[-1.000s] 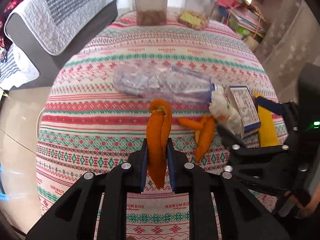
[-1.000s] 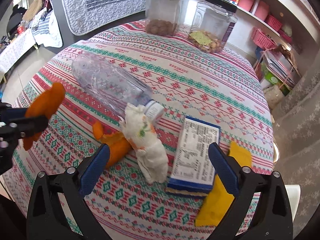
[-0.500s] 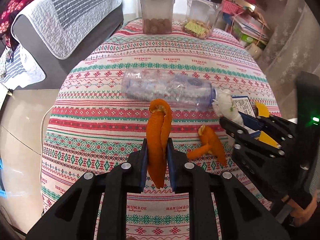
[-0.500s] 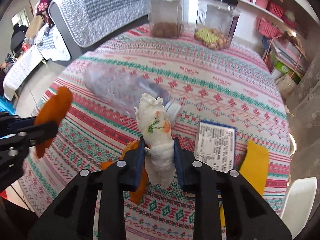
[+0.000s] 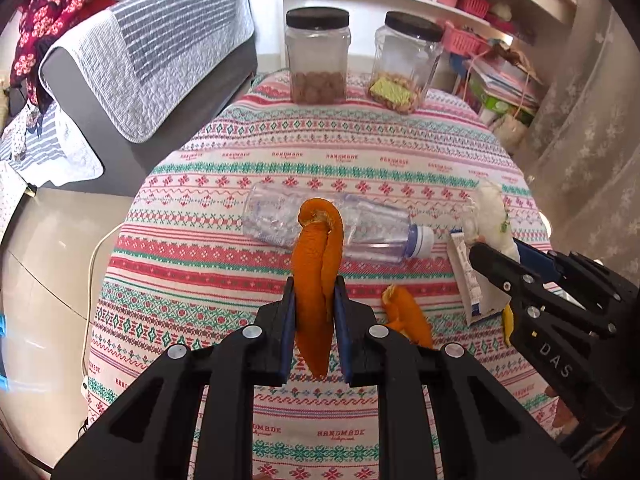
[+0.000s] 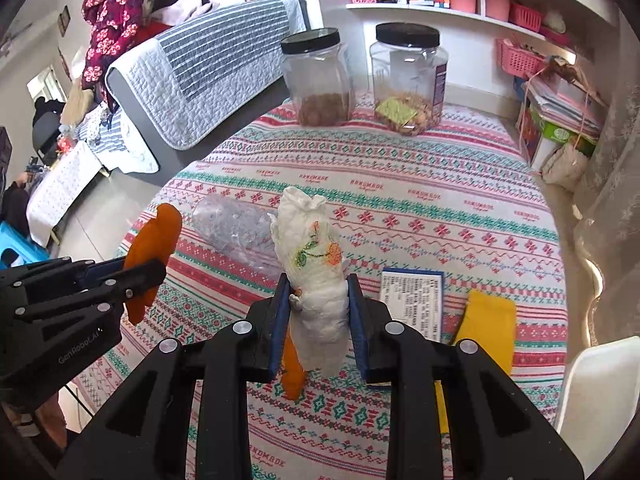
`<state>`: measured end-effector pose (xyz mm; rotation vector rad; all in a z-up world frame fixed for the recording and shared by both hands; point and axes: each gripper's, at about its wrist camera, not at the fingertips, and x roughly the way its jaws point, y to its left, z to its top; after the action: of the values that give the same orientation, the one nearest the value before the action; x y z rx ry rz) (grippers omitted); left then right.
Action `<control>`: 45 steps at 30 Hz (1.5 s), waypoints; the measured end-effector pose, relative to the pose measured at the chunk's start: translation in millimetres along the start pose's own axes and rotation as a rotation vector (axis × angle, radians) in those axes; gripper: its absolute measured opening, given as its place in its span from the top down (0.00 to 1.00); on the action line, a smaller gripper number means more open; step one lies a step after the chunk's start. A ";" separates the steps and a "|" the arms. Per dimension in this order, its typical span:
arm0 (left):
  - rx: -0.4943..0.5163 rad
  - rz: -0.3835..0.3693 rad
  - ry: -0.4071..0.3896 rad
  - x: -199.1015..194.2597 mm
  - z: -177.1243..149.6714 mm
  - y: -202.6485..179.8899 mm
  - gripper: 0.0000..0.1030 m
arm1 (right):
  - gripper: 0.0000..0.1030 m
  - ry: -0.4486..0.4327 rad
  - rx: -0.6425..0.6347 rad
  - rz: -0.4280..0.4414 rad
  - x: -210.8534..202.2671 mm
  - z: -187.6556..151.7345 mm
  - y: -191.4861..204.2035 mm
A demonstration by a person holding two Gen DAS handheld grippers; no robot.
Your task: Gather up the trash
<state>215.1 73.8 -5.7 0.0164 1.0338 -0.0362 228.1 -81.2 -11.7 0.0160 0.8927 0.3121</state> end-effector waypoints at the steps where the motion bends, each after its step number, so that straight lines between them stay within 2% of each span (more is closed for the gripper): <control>1: 0.000 0.000 -0.006 -1.3 1.0 -1.7 0.83 | 0.75 -0.004 0.002 -0.003 -1.7 -0.1 -1.4; 11: -0.033 -0.007 -0.085 -14.9 10.2 -14.8 0.83 | 0.74 -0.077 0.037 -0.053 -27.5 -0.7 -20.8; 17: -0.062 -0.048 -0.192 -32.5 15.6 -25.2 0.83 | 0.73 -0.122 0.064 -0.078 -44.6 -3.7 -31.4; 23: -0.020 -0.097 -0.298 -50.7 17.5 -47.4 0.82 | 0.73 -0.167 0.069 -0.100 -62.8 -6.3 -37.9; 34: 0.049 -0.110 -0.339 -57.4 13.6 -88.6 0.82 | 0.73 -0.228 0.059 -0.190 -92.9 -14.6 -57.0; 45: 0.094 -0.142 -0.366 -64.2 11.9 -122.3 0.82 | 0.72 -0.258 0.103 -0.261 -115.6 -25.0 -87.3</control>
<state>188.0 -47.4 56.0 0.0211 0.6654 -0.2103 164.0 -199.1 48.3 0.0333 0.6444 0.0187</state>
